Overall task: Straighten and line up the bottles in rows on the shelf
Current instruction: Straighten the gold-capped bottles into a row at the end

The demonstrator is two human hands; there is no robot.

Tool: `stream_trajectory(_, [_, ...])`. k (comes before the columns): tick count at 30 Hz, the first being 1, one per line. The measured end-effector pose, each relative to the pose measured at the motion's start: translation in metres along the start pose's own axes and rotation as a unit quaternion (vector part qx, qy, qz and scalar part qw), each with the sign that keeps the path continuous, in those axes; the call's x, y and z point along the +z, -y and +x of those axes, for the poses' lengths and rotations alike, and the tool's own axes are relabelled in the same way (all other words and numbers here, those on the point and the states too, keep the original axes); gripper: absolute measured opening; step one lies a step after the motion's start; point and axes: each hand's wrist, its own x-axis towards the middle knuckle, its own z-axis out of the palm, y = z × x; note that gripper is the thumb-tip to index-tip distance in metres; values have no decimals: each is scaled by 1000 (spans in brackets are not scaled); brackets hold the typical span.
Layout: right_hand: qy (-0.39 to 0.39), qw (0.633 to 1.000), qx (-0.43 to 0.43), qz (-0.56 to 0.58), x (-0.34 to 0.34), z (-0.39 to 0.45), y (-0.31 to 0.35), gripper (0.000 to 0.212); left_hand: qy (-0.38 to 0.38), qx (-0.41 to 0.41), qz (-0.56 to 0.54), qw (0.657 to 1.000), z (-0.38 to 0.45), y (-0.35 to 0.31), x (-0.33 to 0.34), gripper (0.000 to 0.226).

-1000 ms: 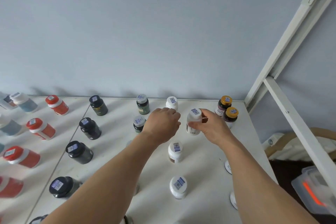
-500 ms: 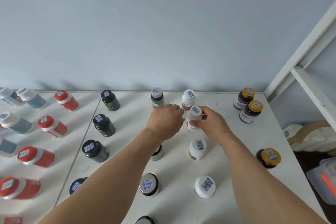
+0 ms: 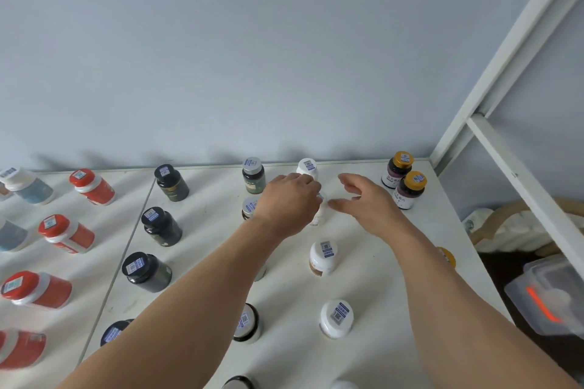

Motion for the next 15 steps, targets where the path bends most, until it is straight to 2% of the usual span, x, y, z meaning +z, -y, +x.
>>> stream_trajectory(4, [-114,993,-17,-16,-58,-5,-8,43,-8,21,-10,1000,23,-30,-5,30])
stream_trajectory(6, [-146,989,-10,-12,-82,-5,-17,40,3,26,-24,999,36,-46,-3,30])
stream_trajectory(9, [-145,989,22,-1,-104,-2,-34,51,43,5,-51,998,54,-69,5,34])
stream_trajectory(12, [-106,993,51,-19,-113,6,-56,66,84,-28,-69,994,67,-91,15,38])
stream_trajectory(15, [-79,994,64,-24,-111,15,-71,58,118,-50,-90,988,74,-107,26,41])
